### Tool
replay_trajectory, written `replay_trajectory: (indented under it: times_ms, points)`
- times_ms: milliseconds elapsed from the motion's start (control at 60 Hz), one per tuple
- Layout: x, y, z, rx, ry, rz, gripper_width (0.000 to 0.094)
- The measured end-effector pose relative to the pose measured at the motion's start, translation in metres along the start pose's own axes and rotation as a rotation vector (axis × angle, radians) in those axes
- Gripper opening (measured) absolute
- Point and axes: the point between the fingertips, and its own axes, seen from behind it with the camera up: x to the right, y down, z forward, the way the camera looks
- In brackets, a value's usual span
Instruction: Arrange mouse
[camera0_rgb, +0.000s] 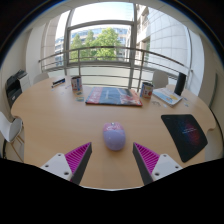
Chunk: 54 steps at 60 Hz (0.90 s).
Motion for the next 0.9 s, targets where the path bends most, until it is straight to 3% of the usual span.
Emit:
replay_trajectory:
  times_ms: [150,267,550,617,733,900]
  points:
    - [0.002,-0.013,0.064,-0.028,-0.041,0.010,0.0824]
    - [0.005,-0.015,0.087,-0.018,-0.052,0.013,0.0593]
    - [0.002,-0.027,0.074,0.002,-0.073,-0.057,0.0443]
    - [-0.002,-0.052,0.046,0.056,-0.093,-0.056,0.0443]
    - [0.001,-0.134,-0.040,0.233,-0.139,-0.042,0.0444]
    - [0.090,-0.213,-0.125,0.425,-0.111,-0.020,0.0440]
